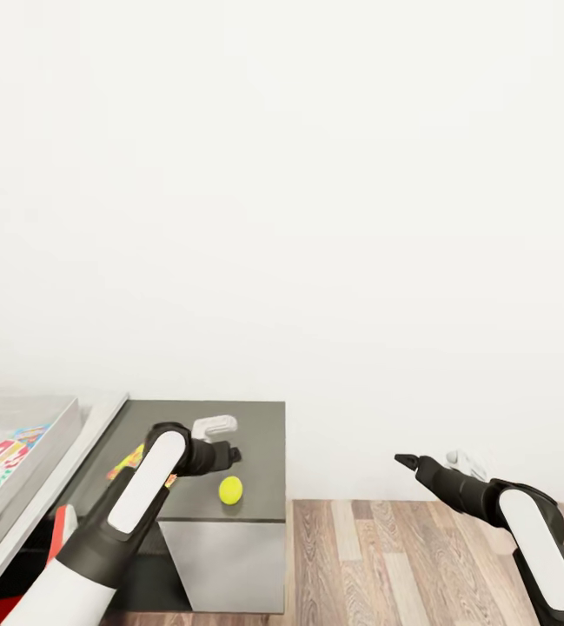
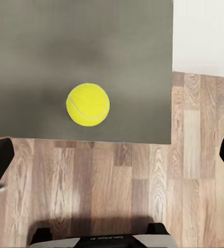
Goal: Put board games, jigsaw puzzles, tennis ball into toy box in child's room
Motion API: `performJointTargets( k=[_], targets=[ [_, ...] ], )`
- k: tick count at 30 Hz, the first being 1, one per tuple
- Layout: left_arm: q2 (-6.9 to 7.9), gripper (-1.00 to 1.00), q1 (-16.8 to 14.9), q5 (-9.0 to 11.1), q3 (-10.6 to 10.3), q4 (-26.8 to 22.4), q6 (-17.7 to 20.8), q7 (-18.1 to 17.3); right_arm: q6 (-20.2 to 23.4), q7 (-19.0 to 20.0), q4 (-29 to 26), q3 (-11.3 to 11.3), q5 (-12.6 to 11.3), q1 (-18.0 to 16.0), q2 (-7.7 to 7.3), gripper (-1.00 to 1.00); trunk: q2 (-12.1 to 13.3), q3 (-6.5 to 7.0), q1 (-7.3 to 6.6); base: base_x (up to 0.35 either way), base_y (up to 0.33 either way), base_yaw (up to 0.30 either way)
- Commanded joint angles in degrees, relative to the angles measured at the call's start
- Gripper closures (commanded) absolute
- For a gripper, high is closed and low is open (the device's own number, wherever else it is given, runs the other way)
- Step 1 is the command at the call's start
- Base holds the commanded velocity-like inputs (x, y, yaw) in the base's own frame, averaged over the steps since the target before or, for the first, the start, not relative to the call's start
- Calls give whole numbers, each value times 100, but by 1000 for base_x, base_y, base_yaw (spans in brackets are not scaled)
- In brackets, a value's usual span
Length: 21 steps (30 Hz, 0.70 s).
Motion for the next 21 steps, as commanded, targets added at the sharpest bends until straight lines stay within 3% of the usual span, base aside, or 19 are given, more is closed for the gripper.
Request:
performJointTargets(
  k=[1,3,8,11,16,21],
  targets=[
    [-1,-100,-7,-134,-33,0,3,59,20,-58,-3,-2,-62,-21,-1,-100,-14,-14,4,18,-17,0],
    [-17,-100,-5,-322,-59,18,-7,65,23,-62,1,5,-61,-42,-1,-100,-14,-14,4,10,-10,0],
    [-119,-100,-2,-494,-136,43,-163,99,13,-113,12,146,-56,-87,-1,-100,-14,-14,4,4,-4,0],
    [-139,-100,-4,-518,-158,46,-205,105,3,-257,16,230,-53,-111,-1,-100,-14,-14,4,1,-1,0],
    [-155,-100,-4,-533,-192,49,-240,103,-13,-849,21,329,-69,-143,-1,-100,-14,-14,4,0,0,0],
    [-160,-100,-3,-537,-233,49,-247,103,-11,-1117,19,365,-75,-150,4,-100,-14,-14,4,0,0,0]
  ],
)
